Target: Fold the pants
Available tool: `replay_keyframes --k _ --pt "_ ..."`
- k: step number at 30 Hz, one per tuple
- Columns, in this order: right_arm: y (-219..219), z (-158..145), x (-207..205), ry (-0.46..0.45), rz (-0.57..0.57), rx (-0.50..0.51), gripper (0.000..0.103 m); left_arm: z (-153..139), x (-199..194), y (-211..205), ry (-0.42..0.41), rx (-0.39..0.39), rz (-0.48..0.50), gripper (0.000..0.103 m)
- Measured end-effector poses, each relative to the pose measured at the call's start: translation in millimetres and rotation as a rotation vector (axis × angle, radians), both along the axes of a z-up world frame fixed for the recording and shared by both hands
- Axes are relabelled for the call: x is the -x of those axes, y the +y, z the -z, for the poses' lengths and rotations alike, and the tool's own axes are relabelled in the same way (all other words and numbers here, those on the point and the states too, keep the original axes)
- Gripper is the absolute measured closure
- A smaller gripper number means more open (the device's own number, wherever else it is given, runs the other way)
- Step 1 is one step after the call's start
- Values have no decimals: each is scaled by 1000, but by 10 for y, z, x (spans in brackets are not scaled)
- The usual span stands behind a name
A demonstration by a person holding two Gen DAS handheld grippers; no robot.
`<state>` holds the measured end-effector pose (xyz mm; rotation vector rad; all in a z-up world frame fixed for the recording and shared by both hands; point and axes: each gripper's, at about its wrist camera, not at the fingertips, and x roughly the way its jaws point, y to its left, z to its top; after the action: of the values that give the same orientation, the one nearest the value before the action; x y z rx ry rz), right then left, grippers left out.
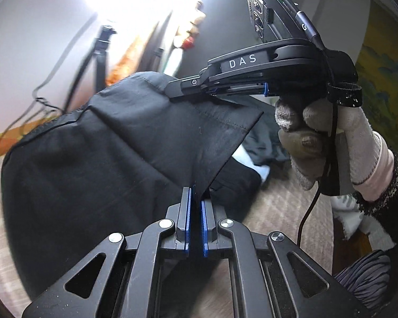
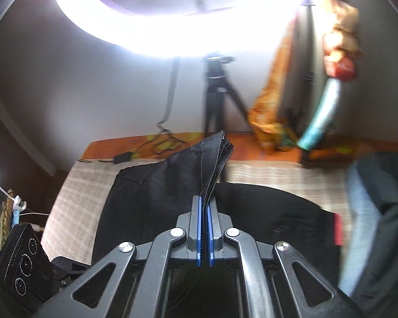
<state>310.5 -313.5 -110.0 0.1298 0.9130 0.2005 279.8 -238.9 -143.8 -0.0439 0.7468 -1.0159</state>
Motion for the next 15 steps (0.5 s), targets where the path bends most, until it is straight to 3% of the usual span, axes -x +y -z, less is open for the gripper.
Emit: replay_keyframes --k 8,15 --pt "-558 282 174 48 87 45 102 -93 337 -92 50 -28 95 94" --pt "-862 589 208 98 121 14 102 -153 332 495 3 -89 -14 94"
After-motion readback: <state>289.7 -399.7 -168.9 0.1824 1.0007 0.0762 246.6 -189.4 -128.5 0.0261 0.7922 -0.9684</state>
